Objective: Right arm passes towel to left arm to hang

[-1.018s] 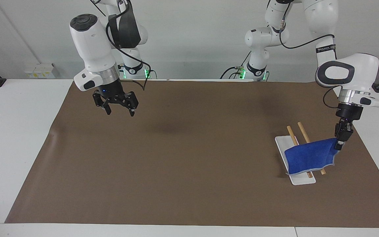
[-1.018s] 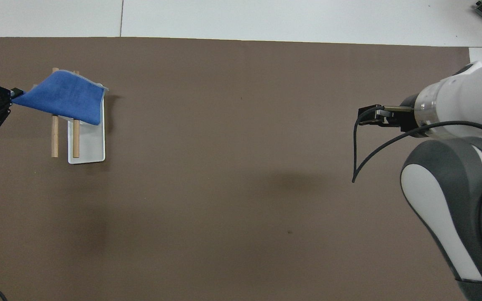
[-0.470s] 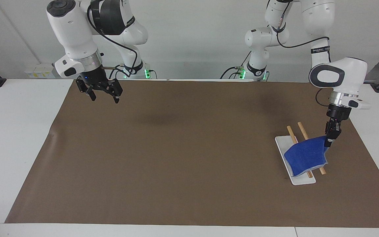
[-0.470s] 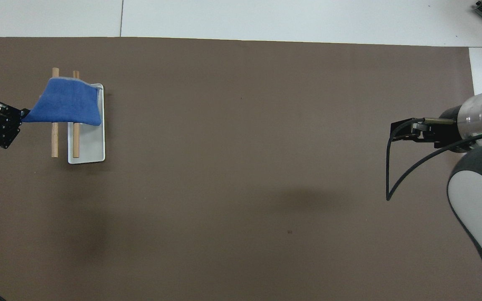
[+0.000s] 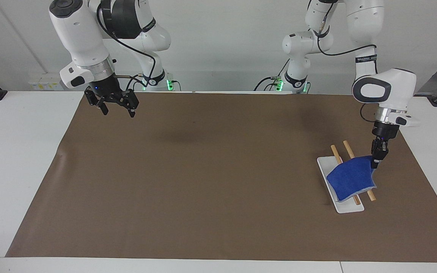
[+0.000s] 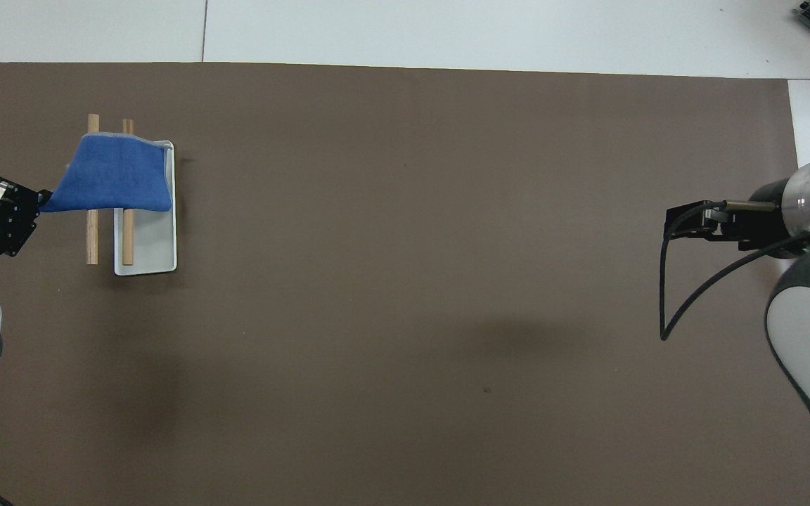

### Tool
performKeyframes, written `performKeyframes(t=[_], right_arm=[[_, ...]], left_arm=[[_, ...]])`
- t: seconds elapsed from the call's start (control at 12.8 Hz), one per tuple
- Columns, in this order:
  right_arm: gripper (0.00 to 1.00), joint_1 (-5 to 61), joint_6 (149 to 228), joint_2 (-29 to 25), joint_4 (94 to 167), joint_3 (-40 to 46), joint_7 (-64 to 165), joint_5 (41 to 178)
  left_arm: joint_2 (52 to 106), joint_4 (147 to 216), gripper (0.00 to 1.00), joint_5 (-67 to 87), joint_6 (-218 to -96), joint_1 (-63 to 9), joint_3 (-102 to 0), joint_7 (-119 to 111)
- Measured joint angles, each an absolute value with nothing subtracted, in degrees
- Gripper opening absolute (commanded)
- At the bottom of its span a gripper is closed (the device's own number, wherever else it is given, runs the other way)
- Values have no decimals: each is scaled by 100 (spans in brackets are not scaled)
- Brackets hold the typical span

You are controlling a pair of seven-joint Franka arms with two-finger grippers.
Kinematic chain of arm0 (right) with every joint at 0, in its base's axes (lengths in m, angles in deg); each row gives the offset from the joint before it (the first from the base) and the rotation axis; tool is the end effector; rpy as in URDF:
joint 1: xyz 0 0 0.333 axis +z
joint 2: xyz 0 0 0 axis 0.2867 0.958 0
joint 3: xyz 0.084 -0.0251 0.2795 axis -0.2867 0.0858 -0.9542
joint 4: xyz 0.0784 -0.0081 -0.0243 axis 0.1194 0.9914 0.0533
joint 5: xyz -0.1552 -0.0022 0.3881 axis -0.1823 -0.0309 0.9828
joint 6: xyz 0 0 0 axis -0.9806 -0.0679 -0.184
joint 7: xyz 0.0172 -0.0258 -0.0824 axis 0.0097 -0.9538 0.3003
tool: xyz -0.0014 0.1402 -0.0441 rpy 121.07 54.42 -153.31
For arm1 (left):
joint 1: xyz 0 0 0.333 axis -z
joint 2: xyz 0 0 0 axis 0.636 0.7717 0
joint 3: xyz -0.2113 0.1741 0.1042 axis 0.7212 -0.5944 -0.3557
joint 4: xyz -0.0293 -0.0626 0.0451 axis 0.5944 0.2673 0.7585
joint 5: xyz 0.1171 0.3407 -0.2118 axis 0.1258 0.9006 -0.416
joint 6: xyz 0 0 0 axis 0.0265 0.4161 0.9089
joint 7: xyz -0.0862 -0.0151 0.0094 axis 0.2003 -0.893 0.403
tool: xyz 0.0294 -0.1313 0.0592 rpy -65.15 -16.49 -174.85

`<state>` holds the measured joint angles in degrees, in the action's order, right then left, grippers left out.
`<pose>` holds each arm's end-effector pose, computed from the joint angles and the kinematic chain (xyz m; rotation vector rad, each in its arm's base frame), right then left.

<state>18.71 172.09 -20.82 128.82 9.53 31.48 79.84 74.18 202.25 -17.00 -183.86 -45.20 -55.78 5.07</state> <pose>0.5767 0.0304 0.5122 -3.1090 0.2321 -0.0744 0.5861 0.1121 0.2944 2.2570 1.3278 0.6609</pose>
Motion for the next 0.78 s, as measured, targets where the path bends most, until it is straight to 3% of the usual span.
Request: performKeyframes(t=[0.08,0.16,0.24,0.39,0.78], right_arm=[[100,1871,17208,-2081,12887,961,3148,7984],[100,1871,17208,-2081,12889,967,3148,7984],[100,1871,17208,-2081,12890,973,3148,7984],[100,1871,17208,-2081,12893,980,3148,7984],[100,1845,17211,-2081,12903,1027,3148,7984]], left_arm=[[7424,20228,35,-1699,-18402,-4519,-5575,509],[7424,20228,69,-1698,-18412,-4519,-5575,513],[7424,20228,80,-1698,-18421,-4519,-5575,517],[7424,20226,88,-1697,-18430,-4519,-5575,526],[7431,19936,88,-1696,-18216,-4522,-5589,530]])
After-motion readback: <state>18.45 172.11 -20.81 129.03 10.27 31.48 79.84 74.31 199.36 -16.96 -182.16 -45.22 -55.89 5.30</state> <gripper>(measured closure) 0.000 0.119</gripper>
